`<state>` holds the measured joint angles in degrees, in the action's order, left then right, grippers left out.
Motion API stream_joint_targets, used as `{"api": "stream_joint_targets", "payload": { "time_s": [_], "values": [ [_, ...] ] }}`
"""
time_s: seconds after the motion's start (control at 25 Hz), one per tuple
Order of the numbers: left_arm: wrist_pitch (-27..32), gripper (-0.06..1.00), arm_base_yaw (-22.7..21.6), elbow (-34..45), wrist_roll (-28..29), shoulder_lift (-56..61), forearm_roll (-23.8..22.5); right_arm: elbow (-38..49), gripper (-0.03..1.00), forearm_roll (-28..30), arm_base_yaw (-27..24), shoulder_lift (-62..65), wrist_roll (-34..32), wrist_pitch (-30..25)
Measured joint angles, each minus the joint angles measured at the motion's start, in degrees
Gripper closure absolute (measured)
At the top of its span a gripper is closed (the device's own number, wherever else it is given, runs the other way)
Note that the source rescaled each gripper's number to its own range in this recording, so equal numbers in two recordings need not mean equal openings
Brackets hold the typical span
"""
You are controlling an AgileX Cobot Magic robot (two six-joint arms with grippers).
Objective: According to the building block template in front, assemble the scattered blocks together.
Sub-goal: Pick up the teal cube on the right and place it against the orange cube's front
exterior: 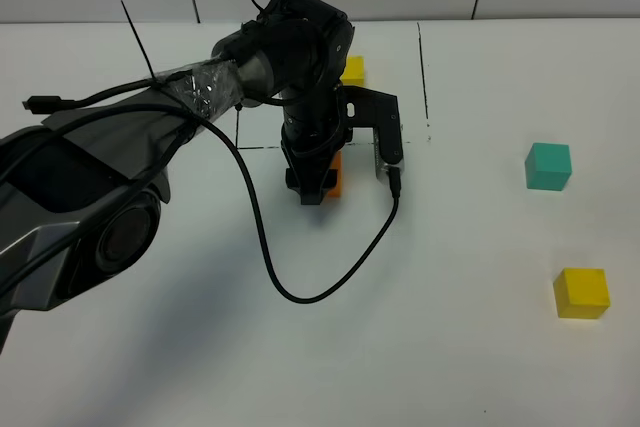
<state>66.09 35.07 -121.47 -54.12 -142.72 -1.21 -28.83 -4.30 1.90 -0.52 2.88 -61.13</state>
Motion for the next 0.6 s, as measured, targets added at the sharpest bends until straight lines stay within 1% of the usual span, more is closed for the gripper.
{"api": "stream_joint_targets", "payload": {
  "time_s": [0.12, 0.2, 0.28, 0.4, 0.48, 0.6],
  "values": [
    [0.06, 0.08, 0.0, 0.0, 1.01, 1.52, 0.0, 0.0, 0.23, 0.0, 0.0, 0.0, 0.0, 0.0],
    [0.45, -0.01, 0.0, 0.0, 3.13, 3.14, 0.0, 0.0, 0.23, 0.0, 0.0, 0.0, 0.0, 0.0],
    [1.53, -0.05, 0.0, 0.0, 5.48, 4.43, -0.07, 0.0, 0.23, 0.0, 0.0, 0.0, 0.0, 0.0],
    [2.23, -0.06, -0.62, 0.0, 9.48, 6.12, -0.2, 0.0, 0.23, 0.0, 0.0, 0.0, 0.0, 0.0],
    [2.23, -0.06, -1.74, 0.0, 11.92, 7.4, 0.02, 0.0, 0.23, 0.0, 0.0, 0.0, 0.0, 0.0],
    [2.28, -0.06, -4.67, 0.0, 15.88, 9.6, 0.39, 0.0, 0.23, 0.0, 0.0, 0.0, 0.0, 0.0]
  ]
}}
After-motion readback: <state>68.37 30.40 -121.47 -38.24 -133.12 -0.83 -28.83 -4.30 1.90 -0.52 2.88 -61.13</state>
